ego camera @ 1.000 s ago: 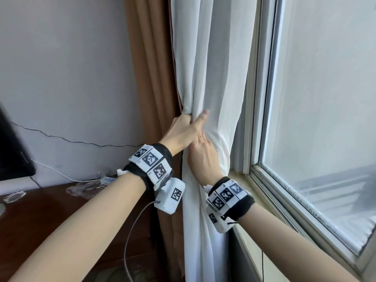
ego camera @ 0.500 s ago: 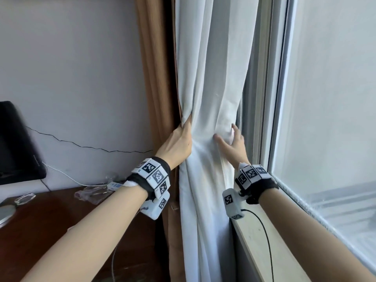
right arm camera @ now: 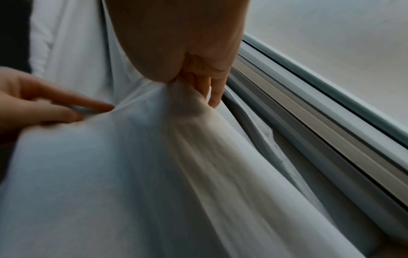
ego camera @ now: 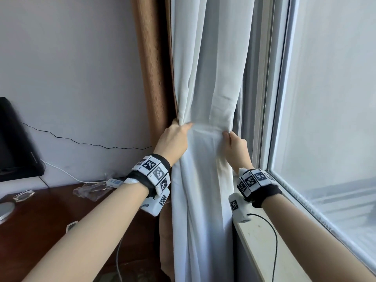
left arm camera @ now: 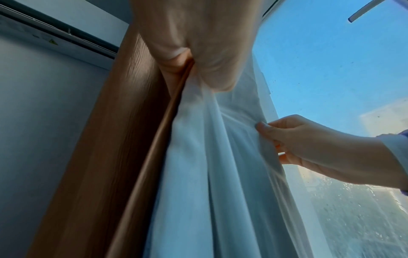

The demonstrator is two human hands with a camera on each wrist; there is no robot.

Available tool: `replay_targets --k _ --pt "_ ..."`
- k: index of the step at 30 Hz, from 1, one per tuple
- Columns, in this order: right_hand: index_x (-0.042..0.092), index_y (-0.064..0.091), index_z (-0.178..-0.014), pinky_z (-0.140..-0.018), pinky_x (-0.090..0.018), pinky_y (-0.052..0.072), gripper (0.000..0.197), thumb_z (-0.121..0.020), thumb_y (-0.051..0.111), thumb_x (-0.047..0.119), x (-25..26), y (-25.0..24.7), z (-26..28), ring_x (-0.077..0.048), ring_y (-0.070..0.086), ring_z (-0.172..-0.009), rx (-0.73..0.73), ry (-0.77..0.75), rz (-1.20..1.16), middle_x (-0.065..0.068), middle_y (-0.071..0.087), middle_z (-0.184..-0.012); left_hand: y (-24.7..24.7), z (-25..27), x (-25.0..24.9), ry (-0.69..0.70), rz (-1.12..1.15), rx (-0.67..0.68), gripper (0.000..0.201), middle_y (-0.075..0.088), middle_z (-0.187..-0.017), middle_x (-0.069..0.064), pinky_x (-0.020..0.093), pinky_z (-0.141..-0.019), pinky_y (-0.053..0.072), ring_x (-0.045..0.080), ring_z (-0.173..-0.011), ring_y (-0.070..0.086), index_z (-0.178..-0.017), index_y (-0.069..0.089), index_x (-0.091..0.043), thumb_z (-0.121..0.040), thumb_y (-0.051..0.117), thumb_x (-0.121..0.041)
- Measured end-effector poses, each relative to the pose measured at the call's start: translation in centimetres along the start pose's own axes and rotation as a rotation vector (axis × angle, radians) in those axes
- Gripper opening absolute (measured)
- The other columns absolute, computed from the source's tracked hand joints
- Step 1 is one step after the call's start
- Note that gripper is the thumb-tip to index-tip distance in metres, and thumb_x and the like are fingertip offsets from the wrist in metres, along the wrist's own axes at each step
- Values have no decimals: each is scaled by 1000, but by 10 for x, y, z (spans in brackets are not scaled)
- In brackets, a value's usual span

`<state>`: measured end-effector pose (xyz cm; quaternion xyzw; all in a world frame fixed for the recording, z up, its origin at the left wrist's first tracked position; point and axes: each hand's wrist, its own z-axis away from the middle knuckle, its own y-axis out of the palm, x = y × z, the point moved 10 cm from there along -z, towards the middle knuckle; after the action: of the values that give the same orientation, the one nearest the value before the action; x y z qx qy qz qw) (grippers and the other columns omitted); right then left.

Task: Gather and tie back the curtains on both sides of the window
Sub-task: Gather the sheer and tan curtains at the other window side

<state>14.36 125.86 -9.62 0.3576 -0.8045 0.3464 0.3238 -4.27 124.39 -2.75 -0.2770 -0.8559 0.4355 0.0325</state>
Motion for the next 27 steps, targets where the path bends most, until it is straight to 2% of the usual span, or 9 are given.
replay_targets --k 8,13,14,16,19,22,24,26,27 --pt "24 28 -63 -54 -32 26 41 -103 39 19 31 -15 33 -27 34 -49 -80 -206 137 5 34 -48 -2 -1 -8 -102 72 -25 44 56 -113 32 49 -89 49 50 -101 57 -125 60 -9 -87 39 0" --pt "11 50 -79 -48 -26 21 12 -87 54 3 77 12 70 -30 47 -41 -148 -435 346 -2 44 -51 2 -2 -13 -151 223 23 21 62 -92 28 42 -78 51 46 -90 57 -81 61 -4 -84 41 -9" --pt "8 58 -90 -48 -24 22 9 -85 58 1 82 20 74 -28 49 -41 -142 -459 366 -3 49 -52 2 -1 -14 -168 282 44 23 62 -87 24 39 -75 50 43 -88 58 -73 59 -6 -85 41 -12" --pt "5 59 -119 -48 -24 25 35 -84 59 -3 85 34 77 -27 52 -43 -102 -457 377 -4 58 -56 1 1 -15 -186 382 63 40 59 -71 14 33 -69 46 36 -81 59 -59 51 -10 -92 37 -26" --pt "-1 51 -129 -51 -26 29 44 -85 54 -5 82 48 70 -28 54 -47 -56 -427 324 -9 63 -67 0 6 -18 -176 396 78 65 52 -56 5 33 -59 45 25 -63 57 -54 45 -11 -92 35 -63" --pt "-7 56 -119 -53 -27 34 36 -84 48 0 78 51 65 -29 59 -53 -40 -437 211 -15 67 -79 1 7 -16 -149 216 45 44 59 -69 13 33 -62 48 32 -73 61 -64 50 -7 -87 56 -43" --pt "0 59 -123 -58 -16 36 42 -84 44 4 75 50 63 -15 62 -59 56 -400 82 -6 69 -78 -4 7 -11 -157 168 -10 29 62 -81 18 37 -72 51 39 -83 60 -71 53 -7 -85 58 -32" --pt "8 65 -123 -73 -8 45 48 -82 42 0 65 49 57 1 65 -78 214 -277 -151 6 72 -91 -7 7 -7 -164 138 -38 25 63 -89 20 42 -76 52 41 -88 60 -78 55 -6 -85 58 -30" --pt "10 68 -119 -85 -14 50 48 -81 42 -3 56 46 51 3 66 -90 244 -201 -250 6 73 -100 -7 7 -6 -157 120 -38 22 63 -91 21 43 -76 53 42 -89 60 -80 55 -6 -86 56 -27"
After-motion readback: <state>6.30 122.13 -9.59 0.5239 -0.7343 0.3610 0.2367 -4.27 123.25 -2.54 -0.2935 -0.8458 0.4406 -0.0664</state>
